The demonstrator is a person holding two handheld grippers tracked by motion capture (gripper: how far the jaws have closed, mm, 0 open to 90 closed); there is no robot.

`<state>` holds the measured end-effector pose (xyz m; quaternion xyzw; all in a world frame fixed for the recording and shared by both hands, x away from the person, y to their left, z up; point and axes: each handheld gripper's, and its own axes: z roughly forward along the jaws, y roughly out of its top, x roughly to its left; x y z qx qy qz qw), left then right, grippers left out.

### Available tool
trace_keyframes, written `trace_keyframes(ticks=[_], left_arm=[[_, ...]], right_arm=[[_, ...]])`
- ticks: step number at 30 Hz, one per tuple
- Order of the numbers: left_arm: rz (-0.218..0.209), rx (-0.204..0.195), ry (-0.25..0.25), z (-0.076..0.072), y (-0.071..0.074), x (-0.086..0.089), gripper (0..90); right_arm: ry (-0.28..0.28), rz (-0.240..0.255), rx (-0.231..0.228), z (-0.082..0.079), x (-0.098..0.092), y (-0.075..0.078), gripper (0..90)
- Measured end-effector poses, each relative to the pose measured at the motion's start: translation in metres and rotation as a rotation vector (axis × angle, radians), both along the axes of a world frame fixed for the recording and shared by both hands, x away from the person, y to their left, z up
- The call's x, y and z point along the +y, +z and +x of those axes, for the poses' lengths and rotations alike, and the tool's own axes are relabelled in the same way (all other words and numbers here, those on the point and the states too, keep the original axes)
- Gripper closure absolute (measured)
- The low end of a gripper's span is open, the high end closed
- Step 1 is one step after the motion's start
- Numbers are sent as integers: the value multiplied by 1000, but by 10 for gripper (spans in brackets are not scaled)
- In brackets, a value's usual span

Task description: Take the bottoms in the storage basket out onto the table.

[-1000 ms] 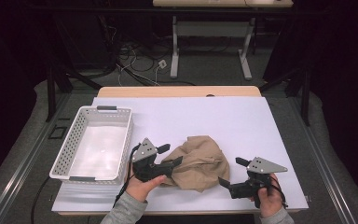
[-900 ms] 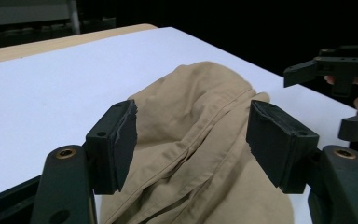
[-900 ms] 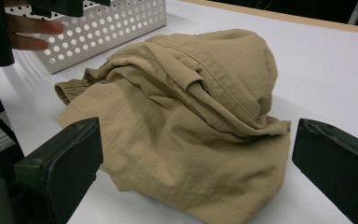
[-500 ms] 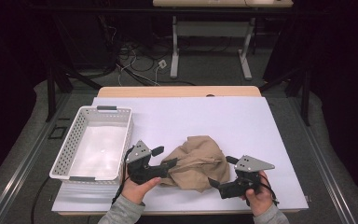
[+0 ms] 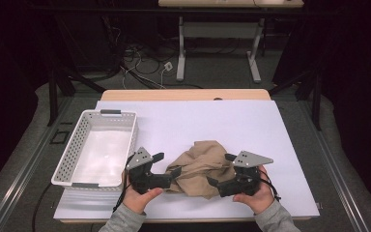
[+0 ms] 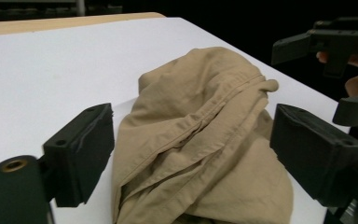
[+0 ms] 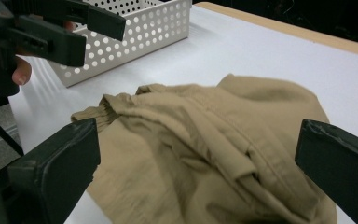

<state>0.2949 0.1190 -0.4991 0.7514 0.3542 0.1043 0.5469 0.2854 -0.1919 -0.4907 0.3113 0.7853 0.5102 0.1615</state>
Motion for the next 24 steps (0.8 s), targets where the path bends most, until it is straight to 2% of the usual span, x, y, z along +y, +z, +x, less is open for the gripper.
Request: trace_keyframes(ticks=[4, 6, 8, 9, 11, 14, 15, 18, 19, 21, 24], left_arm=[[-8, 15, 22, 2, -1, 3, 8], [-15, 12, 43, 3, -1, 6, 4], [-22, 25, 51, 3, 0, 8, 4], [-30, 17, 64, 3, 0, 9, 4], [-23, 19, 59, 4, 0, 11, 3], [-20, 21, 55, 4, 0, 13, 3], [-27, 19, 67, 4, 0, 13, 4], [-15, 30, 69, 4, 0, 15, 4], [-18, 20, 77, 5, -1, 15, 4], [-20, 26, 75, 5, -2, 15, 4], [-15, 32, 67, 5, -3, 15, 4]], right_arm=[[25, -26, -17, 6, 10, 4, 6], [44, -38, -30, 9, 15, 6, 46], [64, -51, -40, 10, 20, 6, 100], [69, -60, -50, 11, 23, 6, 119], [87, -70, -62, 14, 28, 5, 160], [111, -79, -49, 17, 36, 2, 241], [124, -81, -45, 20, 39, 0, 265], [142, -88, -43, 23, 47, -2, 305], [147, -101, -40, 23, 48, -2, 312], [147, -126, -54, 25, 53, -5, 311], [138, -152, -53, 30, 56, -8, 270]])
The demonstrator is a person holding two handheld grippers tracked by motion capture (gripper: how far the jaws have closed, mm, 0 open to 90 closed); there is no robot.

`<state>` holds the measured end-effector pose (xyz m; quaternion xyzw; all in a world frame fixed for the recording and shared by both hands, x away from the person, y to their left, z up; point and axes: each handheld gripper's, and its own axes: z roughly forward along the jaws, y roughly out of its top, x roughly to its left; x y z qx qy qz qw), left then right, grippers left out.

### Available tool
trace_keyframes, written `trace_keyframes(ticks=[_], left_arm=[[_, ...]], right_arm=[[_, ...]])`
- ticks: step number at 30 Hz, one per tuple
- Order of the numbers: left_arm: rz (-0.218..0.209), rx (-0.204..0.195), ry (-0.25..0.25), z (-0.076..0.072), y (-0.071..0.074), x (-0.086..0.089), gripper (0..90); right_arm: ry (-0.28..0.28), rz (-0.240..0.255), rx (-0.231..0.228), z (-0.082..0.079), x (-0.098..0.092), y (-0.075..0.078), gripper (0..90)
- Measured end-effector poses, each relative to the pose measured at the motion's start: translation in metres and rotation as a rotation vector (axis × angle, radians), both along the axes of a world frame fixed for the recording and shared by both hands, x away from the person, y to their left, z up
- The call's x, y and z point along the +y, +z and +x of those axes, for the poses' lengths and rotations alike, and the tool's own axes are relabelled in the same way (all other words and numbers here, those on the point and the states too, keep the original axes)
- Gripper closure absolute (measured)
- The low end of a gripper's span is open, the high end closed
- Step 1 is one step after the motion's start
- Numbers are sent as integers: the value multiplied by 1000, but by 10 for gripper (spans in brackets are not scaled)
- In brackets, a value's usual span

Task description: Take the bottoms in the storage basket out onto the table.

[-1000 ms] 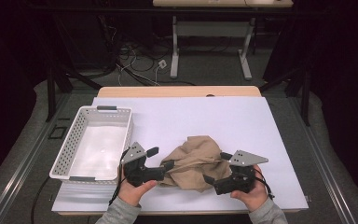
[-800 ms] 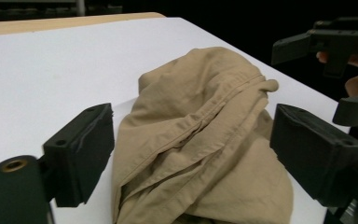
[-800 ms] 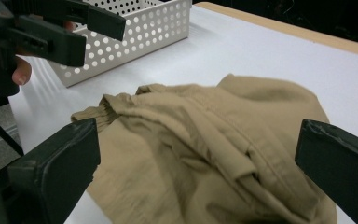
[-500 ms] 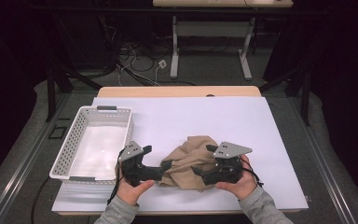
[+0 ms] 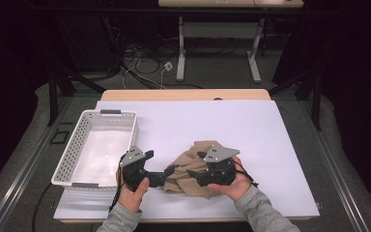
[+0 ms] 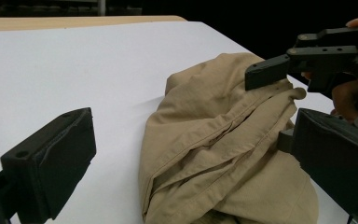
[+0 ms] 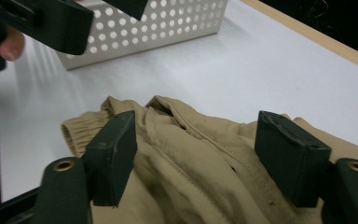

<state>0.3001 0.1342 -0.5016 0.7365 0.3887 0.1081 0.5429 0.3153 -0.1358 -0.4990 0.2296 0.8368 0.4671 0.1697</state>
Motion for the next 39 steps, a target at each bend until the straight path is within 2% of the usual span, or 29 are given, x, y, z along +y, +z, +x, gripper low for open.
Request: trace_keyframes(ticks=[1, 3, 7, 9, 15, 18, 20, 23, 28, 31, 36, 37, 39], left_arm=[[4, -2, -3, 0, 0, 0, 4], [2, 5, 2, 0, -1, 0, 3], [1, 9, 5, 1, -2, 0, 4], [0, 10, 3, 1, -2, 0, 4], [4, 6, 9, 1, -3, -1, 4], [8, 11, 9, 1, -4, 0, 4], [9, 11, 11, 2, -4, 0, 4], [3, 9, 25, 1, -5, 0, 4], [10, 4, 27, 2, -5, 0, 4], [19, 4, 23, 2, -4, 1, 4], [15, -1, 22, 1, -3, 0, 4], [19, -14, 21, 1, -3, 0, 4], [11, -8, 24, 1, -3, 0, 4]], right_arm=[[-3, -13, -3, 2, 0, -2, 253], [-10, -37, 23, 5, 0, -4, 235], [-16, -73, 13, 7, -1, -7, 294], [-18, -81, 15, 7, -2, -7, 363], [5, -102, 6, 7, -6, -6, 657], [12, -103, 16, 7, -8, -5, 742], [11, -80, 31, 8, -11, -3, 767], [5, -64, 26, 9, -14, 0, 791], [-32, -33, -12, 9, -18, 11, 803], [-60, 12, -21, 10, -23, 18, 807], [-97, 53, -46, 13, -31, 31, 815], [-104, 57, -51, 13, -32, 33, 816], [-118, 71, -71, 15, -36, 40, 818]])
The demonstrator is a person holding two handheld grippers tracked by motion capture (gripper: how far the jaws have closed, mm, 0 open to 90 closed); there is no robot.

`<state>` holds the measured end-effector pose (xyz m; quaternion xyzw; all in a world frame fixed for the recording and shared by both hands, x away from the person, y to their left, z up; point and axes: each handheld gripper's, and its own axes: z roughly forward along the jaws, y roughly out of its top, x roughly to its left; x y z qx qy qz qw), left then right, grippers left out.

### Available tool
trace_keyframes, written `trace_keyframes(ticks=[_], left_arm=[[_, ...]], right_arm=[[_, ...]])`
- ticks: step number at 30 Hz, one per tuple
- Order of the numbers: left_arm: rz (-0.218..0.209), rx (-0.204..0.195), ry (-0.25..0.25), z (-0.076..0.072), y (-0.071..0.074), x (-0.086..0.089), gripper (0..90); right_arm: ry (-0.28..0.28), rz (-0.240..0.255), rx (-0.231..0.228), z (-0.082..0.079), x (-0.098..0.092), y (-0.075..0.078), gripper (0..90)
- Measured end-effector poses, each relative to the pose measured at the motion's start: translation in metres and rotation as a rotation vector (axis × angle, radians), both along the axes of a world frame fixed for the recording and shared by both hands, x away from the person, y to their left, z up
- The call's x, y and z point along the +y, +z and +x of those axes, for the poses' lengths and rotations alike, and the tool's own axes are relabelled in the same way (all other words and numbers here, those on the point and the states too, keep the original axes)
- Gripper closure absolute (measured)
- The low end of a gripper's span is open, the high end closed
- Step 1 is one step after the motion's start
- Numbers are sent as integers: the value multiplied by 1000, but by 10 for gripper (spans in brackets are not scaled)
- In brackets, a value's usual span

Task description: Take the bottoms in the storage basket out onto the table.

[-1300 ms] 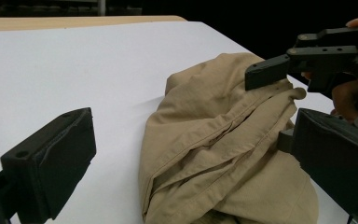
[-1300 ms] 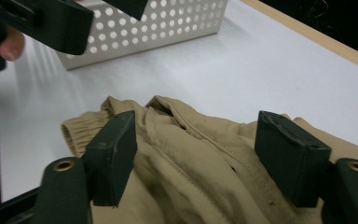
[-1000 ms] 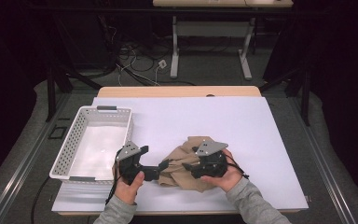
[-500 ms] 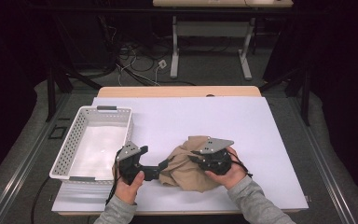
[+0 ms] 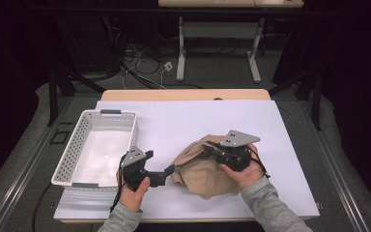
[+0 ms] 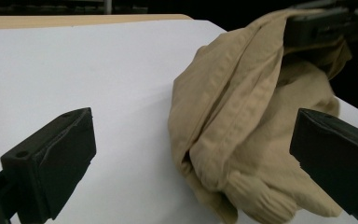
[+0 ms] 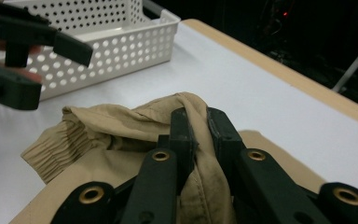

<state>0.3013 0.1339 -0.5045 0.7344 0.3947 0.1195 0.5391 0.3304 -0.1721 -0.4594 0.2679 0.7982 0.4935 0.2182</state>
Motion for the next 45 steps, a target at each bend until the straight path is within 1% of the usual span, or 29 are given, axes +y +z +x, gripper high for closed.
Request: trace_keyframes(ticks=[5, 7, 8, 10, 11, 14, 16, 18, 19, 20, 21, 23, 24, 26, 27, 28, 29, 30, 31, 32, 33, 35, 36, 37, 38, 39, 43, 44, 45], left_arm=[[-1, -1, 2, 0, 0, 0, 4], [1, 5, 2, 0, 0, -1, 4], [2, 1, -2, 0, -1, -1, 4], [9, 3, -7, 0, -2, -3, 4], [8, 12, -5, 0, -2, -5, 4], [27, 0, -10, 0, -4, -9, 4], [43, -18, -27, -1, -5, -13, 3], [41, -20, -46, -2, -7, -19, 3], [26, -18, -56, -2, -8, -23, 3], [37, -19, -70, -2, -8, -25, 3], [22, -16, -71, -3, -9, -30, 3], [27, -21, -89, -3, -9, -37, 3], [30, -24, -90, -3, -10, -40, 3], [43, -13, -87, -1, -13, -46, 5], [60, -12, -90, 1, -14, -47, 24], [69, 1, -86, 1, -16, -48, 72], [66, 16, -74, 3, -19, -49, 129], [54, 38, -76, 4, -22, -49, 195], [40, 54, -70, 4, -24, -50, 196], [36, 54, -63, 5, -25, -50, 199], [44, 51, -70, 5, -26, -49, 214], [26, 68, -69, 6, -27, -49, 235], [18, 72, -82, 8, -27, -50, 243], [6, 79, -93, 9, -29, -51, 285], [22, 86, -105, 9, -29, -51, 331], [24, 90, -109, 10, -30, -52, 336], [18, 92, -110, 10, -32, -54, 380], [25, 85, -106, 10, -32, -53, 403], [19, 86, -105, 10, -32, -53, 443]], right_arm=[[-37, 25, -21, 4, -11, 13, 823], [-48, 45, -32, 6, -15, 17, 823], [-54, 56, -37, 6, -17, 19, 823], [-66, 64, -44, 7, -21, 23, 826], [-69, 69, -49, 7, -22, 26, 827], [-70, 67, -58, 8, -24, 30, 827], [-68, 67, -57, 8, -24, 31, 828], [-66, 60, -59, 8, -24, 31, 827], [-70, 66, -57, 7, -24, 30, 828], [-68, 62, -58, 7, -24, 29, 827], [-69, 66, -61, 7, -24, 28, 827], [-72, 64, -49, 7, -25, 27, 827], [-70, 65, -51, 7, -25, 27, 828], [-69, 72, -52, 6, -25, 26, 827], [-67, 69, -52, 6, -26, 26, 827], [-66, 68, -50, 6, -27, 26, 828], [-66, 72, -50, 5, -27, 26, 827], [-65, 73, -53, 5, -28, 26, 827], [-64, 75, -52, 5, -29, 25, 827], [-66, 74, -53, 5, -30, 25, 827], [-66, 79, -54, 5, -30, 24, 827], [-66, 78, -42, 5, -33, 23, 827], [-68, 87, -46, 5, -33, 22, 828], [-66, 86, -41, 5, -34, 22, 827], [-69, 88, -36, 4, -35, 21, 827], [-69, 93, -41, 5, -36, 20, 827], [-71, 97, -32, 4, -39, 18, 828], [-71, 100, -32, 4, -40, 18, 827], [-70, 98, -27, 4, -40, 18, 827]])
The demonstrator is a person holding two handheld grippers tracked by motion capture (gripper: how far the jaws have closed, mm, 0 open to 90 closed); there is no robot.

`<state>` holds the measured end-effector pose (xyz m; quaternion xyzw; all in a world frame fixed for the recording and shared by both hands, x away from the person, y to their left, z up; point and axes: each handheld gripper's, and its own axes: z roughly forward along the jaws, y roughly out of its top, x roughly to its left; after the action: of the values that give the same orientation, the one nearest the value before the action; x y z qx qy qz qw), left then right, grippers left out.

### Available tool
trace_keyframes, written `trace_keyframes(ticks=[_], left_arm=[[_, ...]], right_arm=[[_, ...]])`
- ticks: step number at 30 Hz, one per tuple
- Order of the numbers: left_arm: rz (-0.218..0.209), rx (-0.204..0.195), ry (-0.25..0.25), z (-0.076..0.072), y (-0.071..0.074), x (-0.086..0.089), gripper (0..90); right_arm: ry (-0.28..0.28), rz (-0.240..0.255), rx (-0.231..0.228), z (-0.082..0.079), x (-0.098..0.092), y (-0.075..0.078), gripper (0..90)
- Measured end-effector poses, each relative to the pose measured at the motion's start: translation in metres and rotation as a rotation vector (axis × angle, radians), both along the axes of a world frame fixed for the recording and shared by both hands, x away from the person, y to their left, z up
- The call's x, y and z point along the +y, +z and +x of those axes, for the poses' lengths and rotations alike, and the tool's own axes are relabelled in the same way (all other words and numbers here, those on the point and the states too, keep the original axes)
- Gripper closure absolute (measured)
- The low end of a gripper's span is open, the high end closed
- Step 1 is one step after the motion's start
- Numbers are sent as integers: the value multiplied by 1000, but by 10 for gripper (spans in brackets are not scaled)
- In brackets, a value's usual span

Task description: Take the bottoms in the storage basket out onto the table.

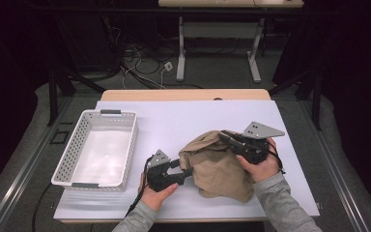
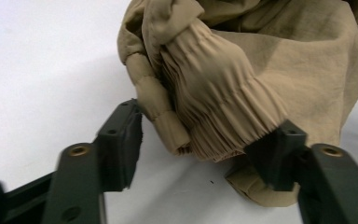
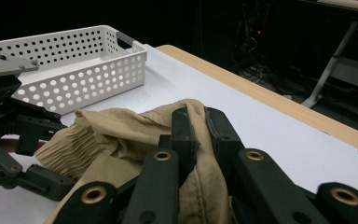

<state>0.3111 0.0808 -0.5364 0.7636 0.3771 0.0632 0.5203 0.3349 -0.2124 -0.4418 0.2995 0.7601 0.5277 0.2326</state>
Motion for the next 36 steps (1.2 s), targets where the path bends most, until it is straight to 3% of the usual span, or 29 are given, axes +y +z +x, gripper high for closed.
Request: trace_keyframes(ticks=[4, 9, 11, 16, 26, 31, 36], left_arm=[[-6, -11, 20, 1, 1, 3, 589], [-9, -23, 12, 3, 5, 3, 670], [14, -38, 14, 3, 9, 4, 699], [-2, -81, 34, 8, 27, 14, 785], [40, -198, 74, 22, 64, 18, 796], [38, -215, 93, 33, 77, 21, 796], [51, -234, 106, 44, 78, 23, 795]], right_arm=[[-2, 4, -5, 0, -1, -2, 828], [-6, 2, 5, 1, -3, -3, 827], [-11, 10, -2, 1, -6, -2, 827], [-26, 23, -5, 0, -18, 2, 828], [-38, 53, -30, -3, -29, 13, 827], [-36, 59, -35, -3, -30, 16, 827], [-25, 53, -26, -3, -27, 14, 827]])
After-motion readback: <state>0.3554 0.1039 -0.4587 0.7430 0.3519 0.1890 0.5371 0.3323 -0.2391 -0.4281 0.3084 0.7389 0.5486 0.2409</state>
